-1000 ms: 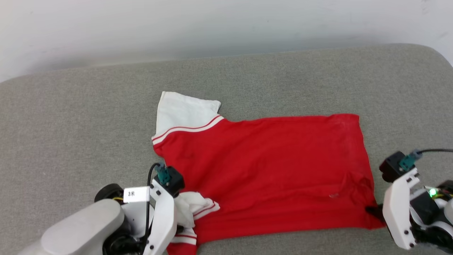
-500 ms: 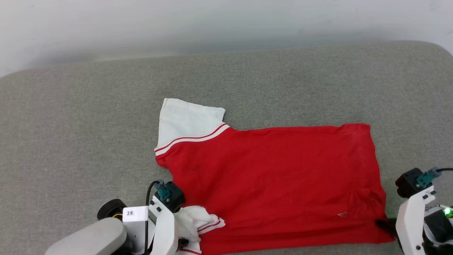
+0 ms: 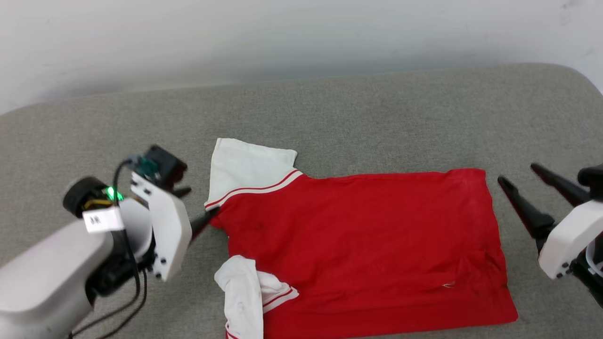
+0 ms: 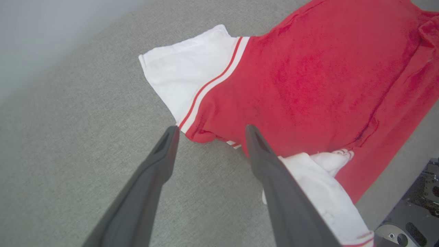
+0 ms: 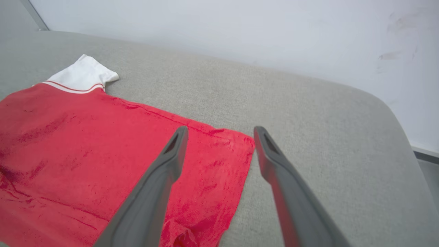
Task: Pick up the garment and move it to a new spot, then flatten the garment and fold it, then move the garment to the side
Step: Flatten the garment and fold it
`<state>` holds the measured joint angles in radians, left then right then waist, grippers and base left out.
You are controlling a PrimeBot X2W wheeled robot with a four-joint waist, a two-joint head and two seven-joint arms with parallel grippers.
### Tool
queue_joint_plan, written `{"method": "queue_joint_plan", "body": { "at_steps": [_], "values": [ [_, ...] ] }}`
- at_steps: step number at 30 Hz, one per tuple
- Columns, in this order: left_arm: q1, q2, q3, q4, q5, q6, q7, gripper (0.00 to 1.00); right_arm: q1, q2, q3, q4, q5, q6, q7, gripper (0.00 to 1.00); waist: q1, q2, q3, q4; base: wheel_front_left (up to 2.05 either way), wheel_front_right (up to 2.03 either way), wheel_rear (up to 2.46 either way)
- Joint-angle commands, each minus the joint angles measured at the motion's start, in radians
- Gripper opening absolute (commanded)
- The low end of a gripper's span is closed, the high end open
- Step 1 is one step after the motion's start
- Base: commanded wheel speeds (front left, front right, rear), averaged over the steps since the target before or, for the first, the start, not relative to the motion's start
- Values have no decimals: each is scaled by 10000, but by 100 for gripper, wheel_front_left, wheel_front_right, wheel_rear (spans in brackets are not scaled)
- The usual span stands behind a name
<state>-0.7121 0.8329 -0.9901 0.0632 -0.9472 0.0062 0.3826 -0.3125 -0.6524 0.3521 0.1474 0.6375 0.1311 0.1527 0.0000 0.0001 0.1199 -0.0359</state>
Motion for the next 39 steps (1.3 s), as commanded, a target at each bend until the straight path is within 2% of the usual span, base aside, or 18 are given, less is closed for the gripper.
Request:
{"method": "queue_joint_plan", "body": {
  "at_steps": [1, 4, 9, 15, 21, 27, 34, 37, 38, 39],
  "values": [
    [-248, -4, 115, -27, 17, 55, -35, 100, -82, 210, -204, -102, -180, -7, -187, 100, 0, -1, 105, -82, 0, 0, 0],
    [-855, 36, 418, 124, 31, 114, 124, 100, 81, 739, -994, -537, -866, -7, -759, 100, 0, -1, 368, -205, 0, 0, 0],
    [-2241, -89, 730, 845, 43, -88, 902, 100, 335, 1706, -2130, -1470, -1903, -6, -1374, 100, 0, -1, 1050, -495, 0, 0, 0],
    [-3930, -430, 869, 1918, -126, -285, 2352, 100, 562, 2475, -2596, -2601, -2604, -7, -1389, 100, 0, -1, 2046, -897, 0, 0, 0],
    [-5341, -674, 713, 2944, -348, -622, 4154, 100, 251, 2781, -2584, -3162, -2861, -7, -1228, 100, 0, -1, 3121, -1311, 0, 0, 0],
    [-6002, -723, 319, 3703, -438, -827, 5733, 100, -69, 2872, -2393, -3293, -2898, -6, -1136, 100, 0, -1, 3875, -1653, 0, 0, 0],
    [-5594, -703, -151, 4094, -476, -1017, 6239, 100, -388, 2848, -2187, -3087, -3012, -6, -1263, 100, 0, -1, 4176, -1809, 0, 0, 0],
    [-5299, -741, -344, 4075, -491, -1112, 6132, 100, -551, 2776, -2143, -2965, -2998, -7, -1214, 100, 0, -1, 4172, -1779, 0, 0, 0],
    [-5239, -739, -391, 4066, -465, -1140, 6058, 35, -621, 2738, -2127, -2932, -3040, -7, -1227, 100, 0, -1, 4158, -1766, 0, 0, 0],
    [-5157, -752, -422, 4073, -482, -1175, 5988, 0, -691, 2715, -2104, -2906, -3084, -6, -1243, 100, 0, -1, 4134, -1748, 0, 0, 0]
  ]
}}
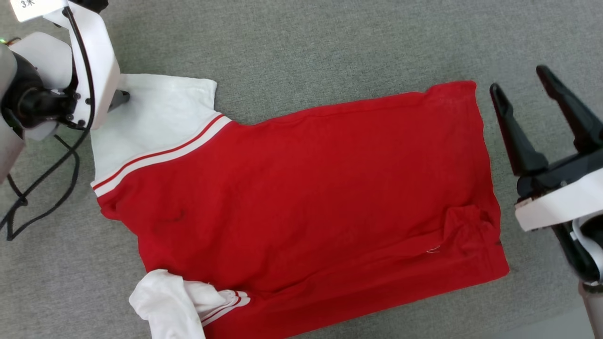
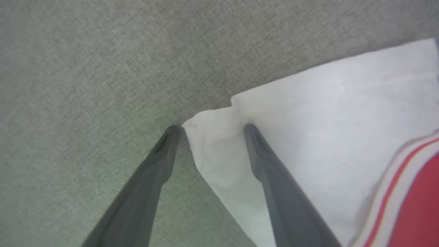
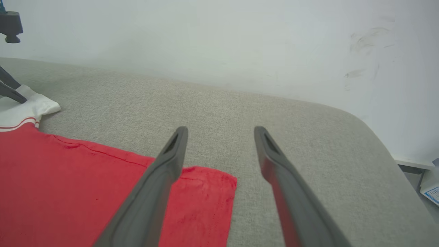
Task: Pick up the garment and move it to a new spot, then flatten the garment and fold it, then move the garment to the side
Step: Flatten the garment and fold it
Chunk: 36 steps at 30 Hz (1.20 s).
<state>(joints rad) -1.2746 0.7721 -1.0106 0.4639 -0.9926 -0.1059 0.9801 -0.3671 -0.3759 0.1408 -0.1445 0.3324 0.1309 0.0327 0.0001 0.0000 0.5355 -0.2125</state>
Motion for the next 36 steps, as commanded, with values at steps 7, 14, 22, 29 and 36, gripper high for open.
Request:
{"method": "queue_joint_plan", "body": {
  "at_steps": [7, 14, 22, 29, 36],
  "values": [
    [288, -159, -70, -24, 11, -152, -819, 0, -993, -700, 241, 111, -206, -5, 494, 100, -1, 0, -492, 287, 0, 0, 0],
    [452, -255, -146, -616, -95, -215, -1564, 0, -2697, -2357, 1684, 692, 778, -5, 3545, 100, -1, 0, -1049, 668, 0, 0, 0],
    [430, -355, -345, -1414, -5, -225, -2039, 0, -4674, -3889, 3795, 1765, 2790, -5, 8061, 100, -1, 0, -1023, 1169, 0, 0, 0],
    [59, -594, -400, -1898, 94, -233, -2446, 0, -5866, -3746, 4551, 3200, 3911, -4, 10438, 100, -1, 0, -490, 1673, 0, 0, 0],
    [-350, -827, -665, -2078, 159, -236, -2715, 0, -5543, -2883, 4744, 4673, 4151, -5, 10099, 100, -1, 0, -45, 2011, 0, 0, 0]
  ]
}}
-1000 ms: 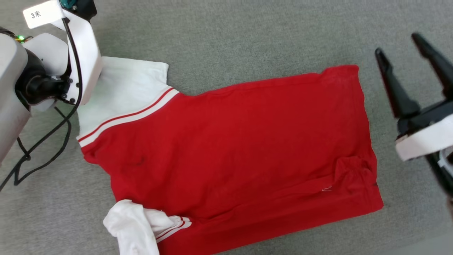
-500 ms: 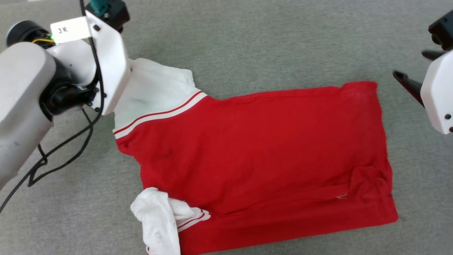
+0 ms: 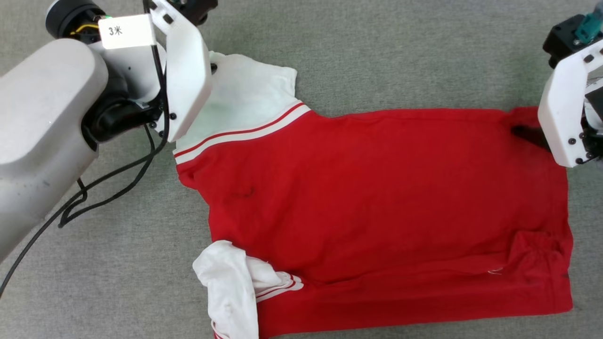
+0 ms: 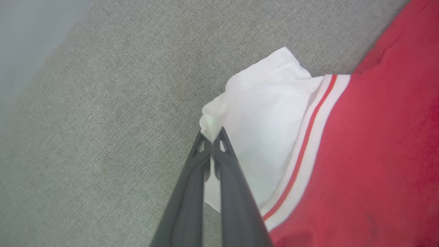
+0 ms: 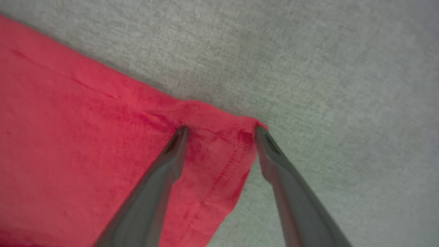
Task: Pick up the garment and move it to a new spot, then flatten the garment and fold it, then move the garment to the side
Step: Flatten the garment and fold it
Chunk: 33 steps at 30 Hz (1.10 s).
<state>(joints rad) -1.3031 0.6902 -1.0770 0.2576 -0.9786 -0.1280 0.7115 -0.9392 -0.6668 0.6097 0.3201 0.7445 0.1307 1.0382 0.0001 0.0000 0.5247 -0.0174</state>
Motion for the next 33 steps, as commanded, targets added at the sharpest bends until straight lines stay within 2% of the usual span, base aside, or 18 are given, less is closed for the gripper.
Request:
{"method": "queue_joint_plan", "body": {
  "at_steps": [1, 6, 7, 8, 14, 22, 33],
  "values": [
    [-107, -12, -53, -34, 6, -16, -45, 0, 382, 134, 200, 211, 101, 0, -16, 100, -1, 0, 88, 85, 0, 0, 0],
    [-195, 107, -343, 12, -97, -16, -321, 0, 1032, 308, 654, 639, 570, 0, -519, 100, -1, 0, 33, 121, 0, 0, 0],
    [-168, 132, -371, 48, -136, -17, -414, 0, 994, 308, 636, 645, 623, 0, -722, 36, -1, 0, -41, 104, 0, 0, 0],
    [-136, 163, -396, 75, -173, -17, -520, 0, 920, 290, 629, 638, 649, 0, -937, 0, -1, 0, -132, 81, 0, 0, 0],
    [222, 431, -578, -1, -479, -17, -1244, 0, 650, -87, 526, 465, 998, 0, -2224, 0, -1, 0, -1072, -6, 0, 0, 0],
    [1210, 1169, -919, -1047, -738, 29, -2016, 0, 1610, -839, 822, -254, 1605, -2, -3769, 0, -1, 0, -2544, -20, 0, 0, 0],
    [3386, 2750, -1306, -3545, -934, 1114, -2803, 0, 3800, -1860, 828, -1343, 1949, -2, -5057, 0, -1, 0, -3704, -73, 0, 0, 0]
  ]
}}
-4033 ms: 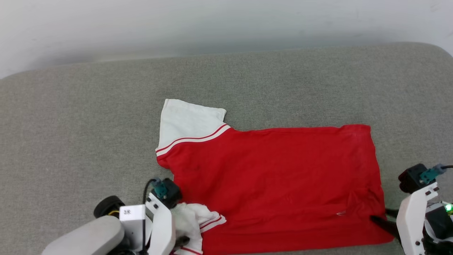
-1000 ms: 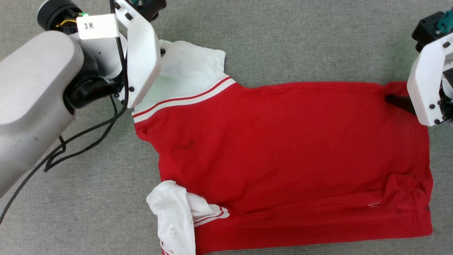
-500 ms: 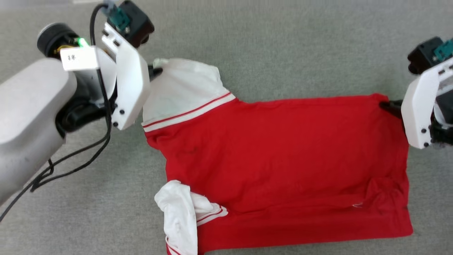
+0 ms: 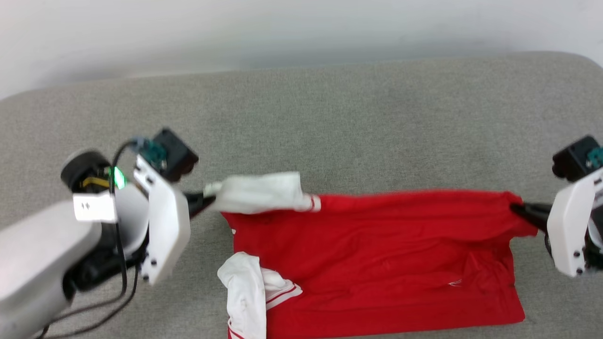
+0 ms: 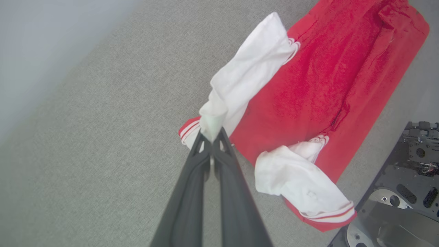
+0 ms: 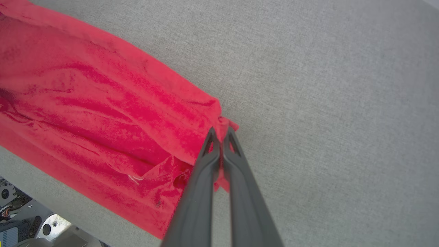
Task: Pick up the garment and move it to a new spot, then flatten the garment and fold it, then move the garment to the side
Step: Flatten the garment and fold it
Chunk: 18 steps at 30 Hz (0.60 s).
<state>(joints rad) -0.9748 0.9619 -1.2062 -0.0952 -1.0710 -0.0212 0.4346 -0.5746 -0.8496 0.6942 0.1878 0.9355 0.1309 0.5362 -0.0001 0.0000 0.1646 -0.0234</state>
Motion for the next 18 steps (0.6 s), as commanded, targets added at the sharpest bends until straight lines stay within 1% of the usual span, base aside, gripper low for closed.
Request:
{"method": "queue_joint_plan", "body": {
  "at_steps": [1, 6, 9, 14, 18],
  "values": [
    [371, 132, -92, -221, -42, 167, -71, 0, 381, -41, -55, -51, 66, -4, -122, 0, 1, 0, -139, -23, 0, 0, 0],
    [1675, 393, -373, -679, -150, 663, -456, 0, 1359, 187, -143, -133, -143, -4, -573, 0, 1, 0, -124, -85, 0, 0, 0],
    [2430, 363, -505, -630, -199, 822, -705, 0, 1836, 410, -138, -19, -254, -4, -794, 0, 1, 0, -10, -100, 0, 0, 0],
    [3405, 87, -624, -225, -109, 794, -889, 0, 2402, 808, -52, 430, -388, -5, -1029, 0, 1, 0, 201, -79, 0, 0, 0],
    [3697, -164, -611, 186, -159, 804, -1176, 0, 2578, 1096, 62, 911, -562, -5, -1270, 0, 1, 0, 259, -47, 0, 0, 0]
  ]
}}
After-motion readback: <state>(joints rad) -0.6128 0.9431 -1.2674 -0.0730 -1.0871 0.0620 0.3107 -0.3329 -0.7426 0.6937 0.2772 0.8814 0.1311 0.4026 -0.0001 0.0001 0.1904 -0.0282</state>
